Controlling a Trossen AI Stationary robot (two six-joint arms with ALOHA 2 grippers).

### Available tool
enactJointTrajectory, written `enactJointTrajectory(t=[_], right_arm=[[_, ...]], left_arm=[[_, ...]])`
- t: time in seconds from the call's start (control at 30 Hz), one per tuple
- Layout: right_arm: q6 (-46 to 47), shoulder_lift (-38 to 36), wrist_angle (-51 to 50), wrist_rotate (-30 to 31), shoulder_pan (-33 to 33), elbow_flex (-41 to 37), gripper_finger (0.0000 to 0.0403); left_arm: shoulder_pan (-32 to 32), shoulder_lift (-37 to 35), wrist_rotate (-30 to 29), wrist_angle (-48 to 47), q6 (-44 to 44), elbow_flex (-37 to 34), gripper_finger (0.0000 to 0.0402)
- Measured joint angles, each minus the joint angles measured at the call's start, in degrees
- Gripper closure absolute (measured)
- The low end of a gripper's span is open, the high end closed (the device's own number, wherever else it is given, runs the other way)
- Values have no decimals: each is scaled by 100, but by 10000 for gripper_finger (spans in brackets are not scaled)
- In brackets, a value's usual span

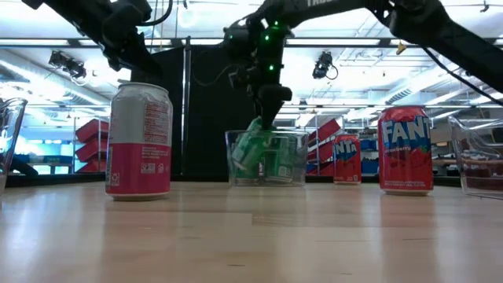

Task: Sort soda cans
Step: Put the green soda can into the top transparent bin

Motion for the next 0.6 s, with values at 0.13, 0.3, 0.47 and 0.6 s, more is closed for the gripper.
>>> enactJointTrajectory(t=[0.13, 0.3, 0.47, 0.6], right_arm=[[26, 154, 1, -9, -44, 7, 149], [68, 153, 228, -220, -71, -72, 149], [74, 153, 462, -376, -80, -78, 148], [122, 153, 761, -582, -103, -81, 136]], left_arm=[[0, 2, 32, 1, 2, -2, 400], [0, 2, 32, 19, 20, -36, 401], [0, 2, 92, 138, 21, -163, 401], [0, 2, 102, 190, -2, -221, 401]])
